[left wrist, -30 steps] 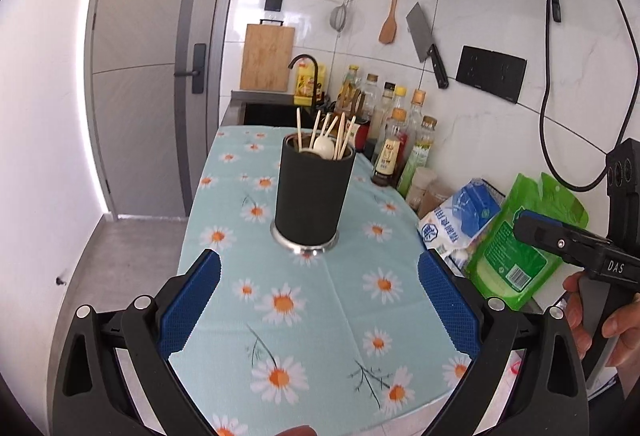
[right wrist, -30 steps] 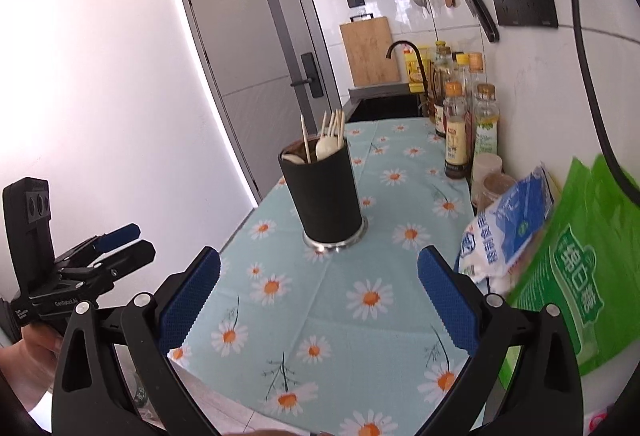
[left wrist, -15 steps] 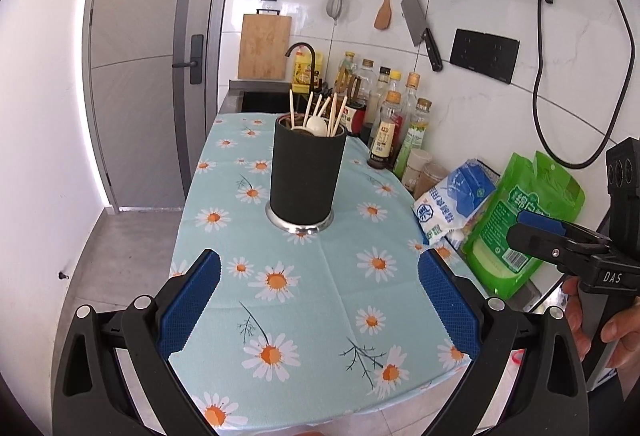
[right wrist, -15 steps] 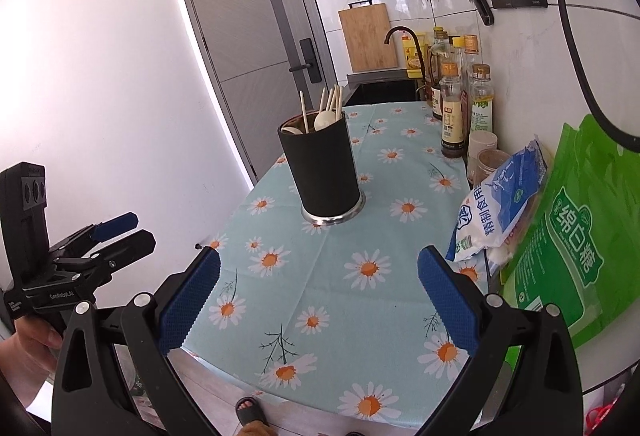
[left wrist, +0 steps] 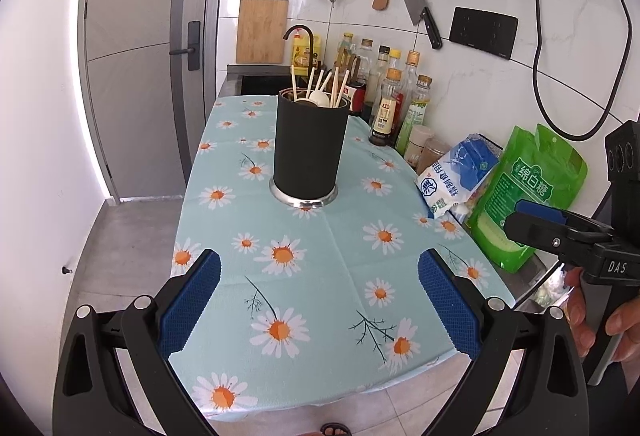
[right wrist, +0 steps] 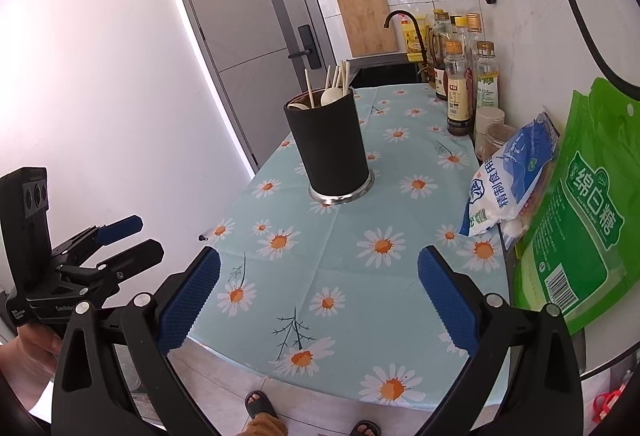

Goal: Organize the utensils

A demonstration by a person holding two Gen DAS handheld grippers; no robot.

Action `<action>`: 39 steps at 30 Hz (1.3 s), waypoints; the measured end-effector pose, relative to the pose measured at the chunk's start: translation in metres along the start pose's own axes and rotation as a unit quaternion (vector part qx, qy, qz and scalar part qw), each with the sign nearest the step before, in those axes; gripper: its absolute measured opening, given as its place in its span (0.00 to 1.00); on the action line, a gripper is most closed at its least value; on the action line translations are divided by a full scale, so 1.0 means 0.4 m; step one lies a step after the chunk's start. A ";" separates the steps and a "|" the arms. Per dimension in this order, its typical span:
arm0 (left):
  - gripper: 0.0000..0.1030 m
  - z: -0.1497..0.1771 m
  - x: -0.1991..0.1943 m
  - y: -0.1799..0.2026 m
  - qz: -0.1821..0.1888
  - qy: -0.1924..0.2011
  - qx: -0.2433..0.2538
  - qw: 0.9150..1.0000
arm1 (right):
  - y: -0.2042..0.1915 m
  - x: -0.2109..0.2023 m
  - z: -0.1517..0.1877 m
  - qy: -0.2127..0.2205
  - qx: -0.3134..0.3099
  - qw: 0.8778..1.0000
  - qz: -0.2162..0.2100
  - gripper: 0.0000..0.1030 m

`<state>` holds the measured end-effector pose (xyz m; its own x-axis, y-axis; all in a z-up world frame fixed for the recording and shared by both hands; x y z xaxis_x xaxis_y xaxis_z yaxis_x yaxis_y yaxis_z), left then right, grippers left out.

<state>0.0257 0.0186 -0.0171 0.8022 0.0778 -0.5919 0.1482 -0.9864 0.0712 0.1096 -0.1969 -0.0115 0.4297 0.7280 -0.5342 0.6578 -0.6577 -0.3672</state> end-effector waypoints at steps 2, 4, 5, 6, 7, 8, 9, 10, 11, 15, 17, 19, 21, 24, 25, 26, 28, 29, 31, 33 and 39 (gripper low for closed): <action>0.93 0.002 -0.002 0.000 -0.001 -0.001 0.000 1.000 | -0.004 0.003 0.004 -0.003 0.002 1.000 -0.002 0.95; 0.93 0.003 -0.002 -0.001 0.000 -0.003 -0.003 1.000 | -0.009 0.006 0.008 -0.006 0.002 1.000 -0.003 0.95; 0.93 0.005 -0.002 -0.002 0.000 -0.004 -0.005 1.000 | -0.011 0.007 0.009 -0.007 0.002 1.000 -0.003 0.95; 0.93 0.007 -0.002 -0.003 -0.001 -0.005 -0.006 1.000 | -0.012 0.008 0.011 -0.008 0.001 1.000 -0.004 0.95; 0.93 0.009 -0.001 -0.003 -0.002 -0.006 -0.006 1.000 | -0.014 0.010 0.013 -0.009 0.001 1.000 -0.004 0.95; 0.93 0.012 0.000 -0.004 -0.003 -0.008 -0.006 1.000 | -0.014 0.011 0.014 -0.010 0.001 1.000 -0.004 0.95; 0.93 0.014 0.001 -0.006 -0.003 -0.009 -0.008 1.000 | -0.015 0.015 0.015 -0.012 0.000 1.000 -0.004 0.95; 0.93 0.016 0.003 -0.009 -0.004 -0.011 -0.011 1.000 | -0.016 0.016 0.017 -0.013 0.000 1.000 -0.003 0.95; 0.93 0.018 0.003 -0.012 -0.004 -0.012 -0.014 1.000 | -0.016 0.018 0.017 -0.015 0.001 1.000 -0.004 0.95; 0.93 0.025 0.007 -0.018 -0.004 -0.013 -0.019 1.000 | -0.016 0.021 0.019 -0.018 -0.001 1.000 -0.004 0.95; 0.93 0.027 0.008 -0.018 -0.002 -0.014 -0.021 1.000 | -0.019 0.019 0.022 -0.020 -0.002 1.000 -0.002 0.95; 0.93 0.029 0.010 -0.016 -0.002 -0.015 -0.021 1.000 | -0.019 0.018 0.026 -0.022 0.000 1.000 -0.001 0.95; 0.93 0.031 0.012 -0.015 -0.002 -0.017 -0.022 1.000 | -0.018 0.018 0.030 -0.024 0.000 1.000 -0.001 0.95; 0.93 0.034 0.014 -0.013 -0.002 -0.020 -0.025 0.999 | -0.016 0.017 0.032 -0.025 0.000 1.000 0.000 0.95; 0.93 0.036 0.014 -0.013 -0.002 -0.020 -0.025 0.999 | -0.017 0.017 0.032 -0.025 -0.001 1.000 0.000 0.95; 0.93 0.036 0.015 -0.012 -0.002 -0.021 -0.024 0.999 | -0.017 0.016 0.033 -0.024 -0.001 1.000 0.001 0.95; 0.93 0.037 0.018 -0.011 -0.004 -0.023 -0.022 0.999 | -0.014 0.014 0.034 -0.024 0.002 1.000 0.001 0.95; 0.93 0.038 0.018 -0.009 -0.002 -0.023 -0.023 0.999 | -0.013 0.016 0.035 -0.026 0.004 1.000 0.000 0.95; 0.93 0.037 0.019 -0.010 0.005 -0.023 -0.030 0.999 | -0.014 0.017 0.037 -0.027 0.003 1.000 0.001 0.95; 0.93 0.038 0.019 -0.012 0.001 -0.023 -0.031 0.999 | -0.014 0.017 0.038 -0.028 0.001 1.000 0.001 0.95; 0.93 0.038 0.018 -0.011 0.002 -0.023 -0.030 0.999 | -0.010 0.018 0.041 -0.031 0.004 1.000 0.001 0.95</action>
Point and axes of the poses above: each gripper's, at about its wrist camera, not at the fingertips, and x roughly the way its jaws point, y to its right, z to its underside, the point moved 3 cm from there along x, roughly the way its jaws point, and after that the axes turned 4 degrees about -z, right-handed, at the moved point
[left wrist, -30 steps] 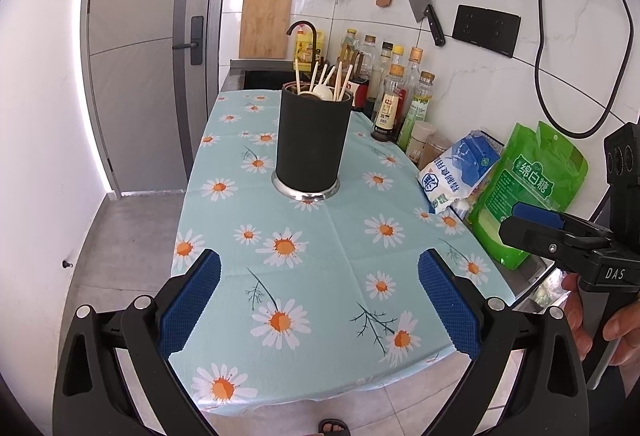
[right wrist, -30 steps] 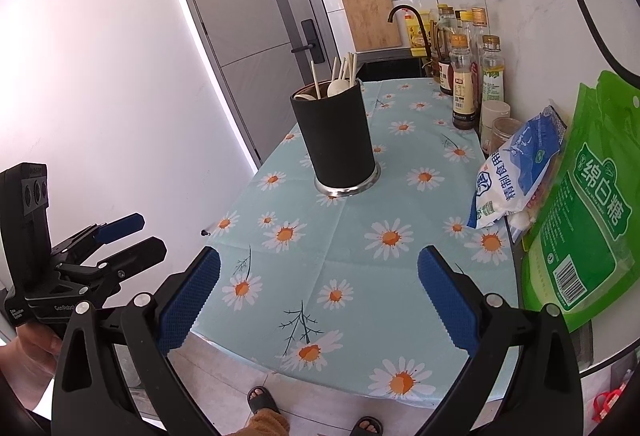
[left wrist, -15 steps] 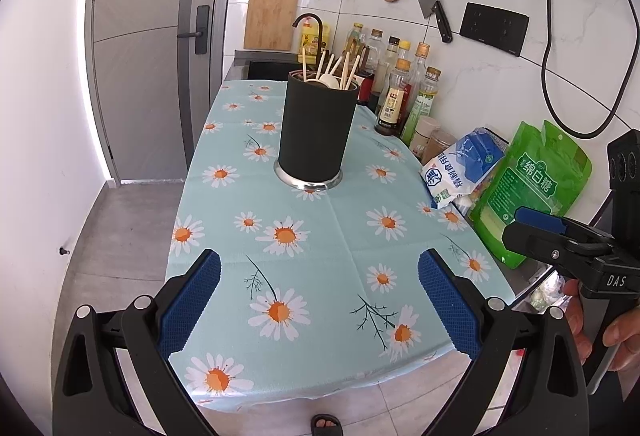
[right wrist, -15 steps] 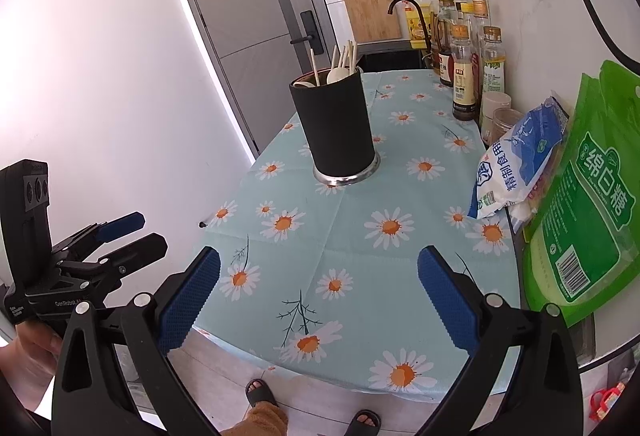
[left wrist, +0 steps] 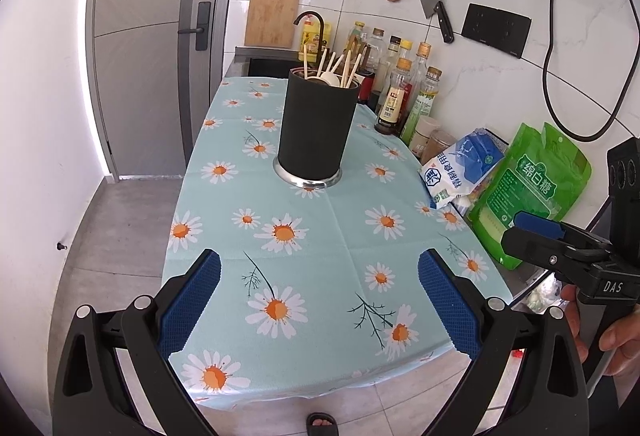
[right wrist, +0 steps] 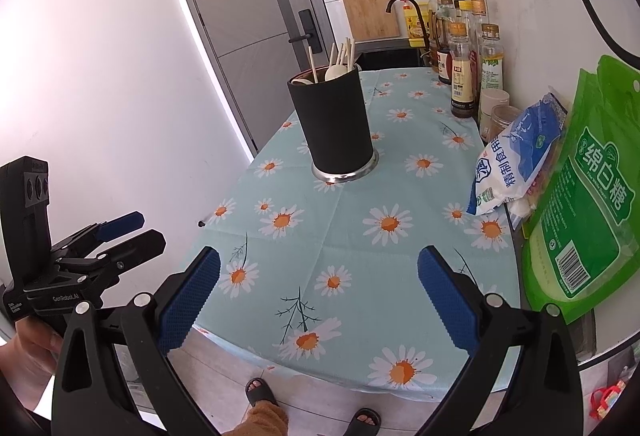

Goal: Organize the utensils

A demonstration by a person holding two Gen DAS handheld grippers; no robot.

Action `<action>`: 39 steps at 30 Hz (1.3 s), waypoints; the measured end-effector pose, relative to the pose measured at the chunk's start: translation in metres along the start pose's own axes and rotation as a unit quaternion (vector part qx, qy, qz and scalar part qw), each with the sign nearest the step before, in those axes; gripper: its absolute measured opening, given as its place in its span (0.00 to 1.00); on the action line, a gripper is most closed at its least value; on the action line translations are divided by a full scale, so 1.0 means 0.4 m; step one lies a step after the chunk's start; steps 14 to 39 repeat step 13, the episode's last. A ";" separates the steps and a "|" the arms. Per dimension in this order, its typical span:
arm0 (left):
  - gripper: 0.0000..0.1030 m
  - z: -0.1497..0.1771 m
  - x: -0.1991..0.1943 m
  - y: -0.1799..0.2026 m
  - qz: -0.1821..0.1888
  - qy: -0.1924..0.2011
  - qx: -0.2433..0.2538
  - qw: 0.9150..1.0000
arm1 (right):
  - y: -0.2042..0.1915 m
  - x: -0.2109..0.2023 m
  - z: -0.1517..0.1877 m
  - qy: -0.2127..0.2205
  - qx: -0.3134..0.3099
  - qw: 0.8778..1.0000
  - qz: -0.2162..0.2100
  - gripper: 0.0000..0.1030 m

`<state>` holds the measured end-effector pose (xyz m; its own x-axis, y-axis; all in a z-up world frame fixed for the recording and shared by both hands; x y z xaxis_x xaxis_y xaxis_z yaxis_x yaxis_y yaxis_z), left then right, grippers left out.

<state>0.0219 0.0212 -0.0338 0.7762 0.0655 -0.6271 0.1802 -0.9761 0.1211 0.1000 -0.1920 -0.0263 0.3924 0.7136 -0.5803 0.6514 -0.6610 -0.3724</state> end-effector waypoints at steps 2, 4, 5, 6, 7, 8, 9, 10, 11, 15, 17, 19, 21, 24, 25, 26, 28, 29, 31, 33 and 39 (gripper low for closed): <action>0.93 0.000 0.001 0.001 0.000 -0.001 0.000 1.000 | -0.002 0.001 0.000 -0.003 0.001 1.000 -0.003 0.95; 0.93 0.000 0.002 0.002 0.001 -0.001 -0.002 1.000 | -0.005 0.002 -0.001 -0.002 -0.003 1.000 -0.002 0.95; 0.93 0.000 0.002 0.002 0.003 0.000 -0.003 1.000 | -0.006 0.003 -0.001 -0.001 -0.003 1.000 -0.002 0.95; 0.93 0.000 0.003 0.004 0.002 0.000 0.000 1.000 | -0.006 0.005 -0.001 -0.002 -0.003 1.000 -0.003 0.95; 0.93 0.000 0.003 0.005 0.002 0.000 0.001 1.000 | -0.007 0.007 -0.001 -0.003 -0.004 1.000 -0.004 0.95; 0.93 -0.001 0.004 0.005 0.002 0.000 0.001 1.000 | -0.007 0.008 -0.001 -0.003 -0.005 1.000 -0.004 0.95; 0.93 -0.002 0.005 0.004 0.002 0.000 0.001 1.000 | -0.009 0.009 -0.002 -0.003 -0.006 1.000 -0.004 0.95; 0.93 -0.002 0.005 0.003 0.000 0.000 0.001 1.000 | -0.010 0.011 -0.003 -0.003 -0.007 1.000 -0.004 0.95; 0.93 -0.003 0.005 0.004 0.000 0.000 0.001 1.000 | -0.010 0.010 -0.003 -0.003 -0.008 1.000 -0.006 0.95; 0.93 -0.002 0.006 0.001 -0.001 -0.001 0.000 1.000 | -0.008 0.012 -0.004 -0.002 -0.008 1.000 -0.005 0.95; 0.93 -0.002 0.006 0.001 -0.001 -0.001 0.000 1.000 | -0.008 0.012 -0.004 -0.002 -0.008 1.000 -0.005 0.95; 0.93 -0.002 0.006 0.001 -0.001 -0.001 0.000 1.000 | -0.008 0.012 -0.004 -0.002 -0.008 1.000 -0.005 0.95; 0.93 -0.002 0.006 0.001 -0.001 -0.001 0.000 1.000 | -0.008 0.012 -0.004 -0.002 -0.008 1.000 -0.005 0.95; 0.93 -0.002 0.006 0.001 -0.001 -0.001 0.000 1.000 | -0.008 0.012 -0.004 -0.002 -0.008 1.000 -0.005 0.95; 0.93 -0.002 0.006 0.001 -0.001 -0.001 0.000 1.000 | -0.008 0.012 -0.004 -0.002 -0.008 1.000 -0.005 0.95; 0.93 -0.002 0.006 0.001 -0.001 -0.001 0.000 1.000 | -0.008 0.012 -0.004 -0.002 -0.008 1.000 -0.005 0.95; 0.93 -0.002 0.006 0.001 -0.001 -0.001 0.000 1.000 | -0.008 0.012 -0.004 -0.002 -0.008 1.000 -0.005 0.95; 0.93 -0.002 0.006 0.001 -0.001 -0.001 0.000 1.000 | -0.008 0.012 -0.004 -0.002 -0.008 1.000 -0.005 0.95; 0.93 -0.002 0.006 0.001 -0.001 -0.001 0.000 1.000 | -0.008 0.012 -0.004 -0.002 -0.008 1.000 -0.005 0.95; 0.93 -0.002 0.006 0.001 -0.001 -0.001 0.000 1.000 | -0.008 0.012 -0.004 -0.002 -0.008 1.000 -0.005 0.95; 0.93 -0.002 0.006 0.001 -0.001 -0.001 0.000 1.000 | -0.008 0.012 -0.004 -0.002 -0.008 1.000 -0.005 0.95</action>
Point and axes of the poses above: each gripper's, at about its wrist camera, not at the fingertips, and x roughly the way its jaws point, y to its right, z to its underside, the point moved 3 cm from there along x, roughly the way its jaws point, and after that the axes turned 4 degrees about -z, right-handed, at the moved point
